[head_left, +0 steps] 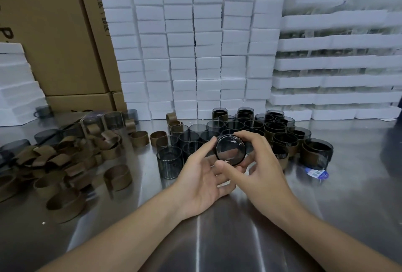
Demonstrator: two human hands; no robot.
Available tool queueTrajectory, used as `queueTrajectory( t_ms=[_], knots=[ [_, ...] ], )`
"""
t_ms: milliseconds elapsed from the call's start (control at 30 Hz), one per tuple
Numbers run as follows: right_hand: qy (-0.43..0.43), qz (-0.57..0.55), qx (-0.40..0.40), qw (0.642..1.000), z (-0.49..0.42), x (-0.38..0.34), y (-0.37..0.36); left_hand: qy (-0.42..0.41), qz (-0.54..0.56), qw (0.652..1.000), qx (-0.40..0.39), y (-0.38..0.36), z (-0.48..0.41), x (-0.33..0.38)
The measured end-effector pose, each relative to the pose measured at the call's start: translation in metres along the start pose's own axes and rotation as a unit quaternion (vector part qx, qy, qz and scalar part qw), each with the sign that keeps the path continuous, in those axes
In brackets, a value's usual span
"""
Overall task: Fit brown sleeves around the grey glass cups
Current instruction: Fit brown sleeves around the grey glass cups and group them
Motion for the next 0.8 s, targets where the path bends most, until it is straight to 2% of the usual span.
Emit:
queueTrajectory(
  t_ms=[100,233,500,800],
  knots=[
    [-0.023,-0.007,0.033,0.999,-0.0045,0.0019,0.0002,0.003,-0.028,1.0,-0.01,-0.0011,-0.0019,-0.0004],
    [-0.011,-0.027,0.076,0.997,-0.0087,-0.0014,0.0026,0.005,-0.028,0.999,-0.035,-0.0018,-0.0049,-0.0021],
    [-0.019,0.016,0.053,0.998,-0.0057,0.0014,0.001,0.013,-0.04,0.999,-0.032,-0.0051,-0.0039,-0.0012],
    [-0.017,-0.022,0.047,0.999,-0.0076,-0.0026,0.002,-0.002,-0.017,1.0,-0.024,-0.0066,-0.0019,-0.0003]
  ],
)
Point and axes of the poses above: each hand's wrist, its own z-axis away from the middle knuckle, its own y-axis out of the back of the hand, x = y × z, the point moved 3 cm from there along -z, towards the middle knuckle, and after that the axes turned 13 degrees about -z, right-handed, at the moved point
